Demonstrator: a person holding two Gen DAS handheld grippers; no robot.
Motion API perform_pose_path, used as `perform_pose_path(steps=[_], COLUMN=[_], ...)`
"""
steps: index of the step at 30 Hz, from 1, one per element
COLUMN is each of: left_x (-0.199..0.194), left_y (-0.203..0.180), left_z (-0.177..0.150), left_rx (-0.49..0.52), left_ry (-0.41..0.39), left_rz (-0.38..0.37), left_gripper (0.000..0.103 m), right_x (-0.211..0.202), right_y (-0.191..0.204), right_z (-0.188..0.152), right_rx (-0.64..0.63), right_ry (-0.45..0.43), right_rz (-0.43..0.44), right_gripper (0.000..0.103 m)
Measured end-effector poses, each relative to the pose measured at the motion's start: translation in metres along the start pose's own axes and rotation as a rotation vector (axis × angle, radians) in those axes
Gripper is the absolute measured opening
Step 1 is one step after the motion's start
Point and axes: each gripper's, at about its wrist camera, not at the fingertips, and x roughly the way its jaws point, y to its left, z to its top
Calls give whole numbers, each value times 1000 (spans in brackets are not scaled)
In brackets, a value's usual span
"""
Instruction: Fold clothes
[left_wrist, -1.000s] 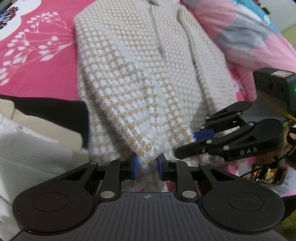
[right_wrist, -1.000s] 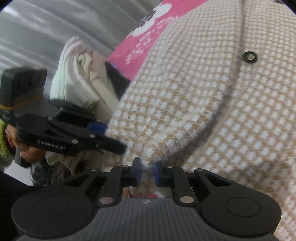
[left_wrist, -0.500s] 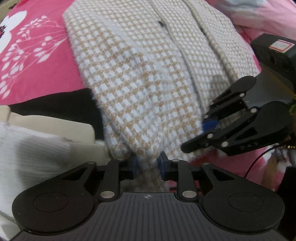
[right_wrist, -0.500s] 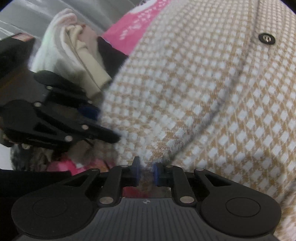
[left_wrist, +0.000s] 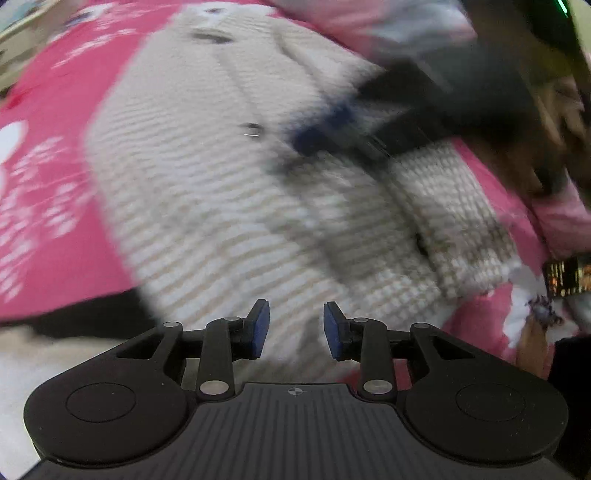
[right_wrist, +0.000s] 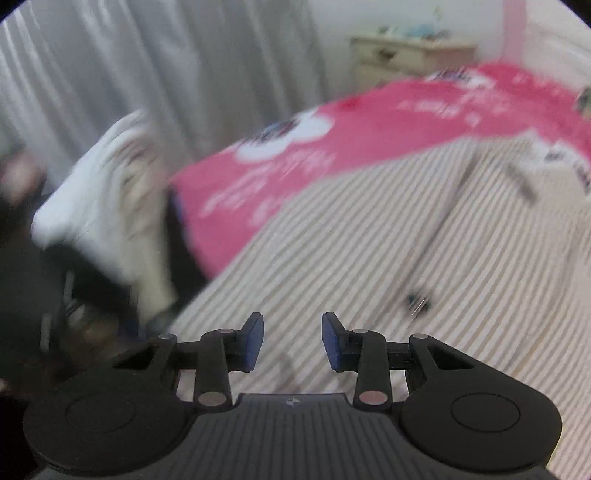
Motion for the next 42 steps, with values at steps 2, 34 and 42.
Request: perform_pose_path(steps=[2, 34, 42], left_x=[25, 38, 41], left_y=[-5, 31, 29], left_z=[0, -22, -21], left_rx=[-11, -183, -196], left_ry=[33, -25, -29], left_rz=[17, -206, -208], left_gripper=[32, 33, 33], right_x=[11, 133, 114], right_y=[-19, -191, -133], right_z=[13, 64, 55], right_rx=[40, 308, 18], right_ry=[-24, -205, -277], right_rz=[-30, -211, -146], right_gripper=[38, 29, 27])
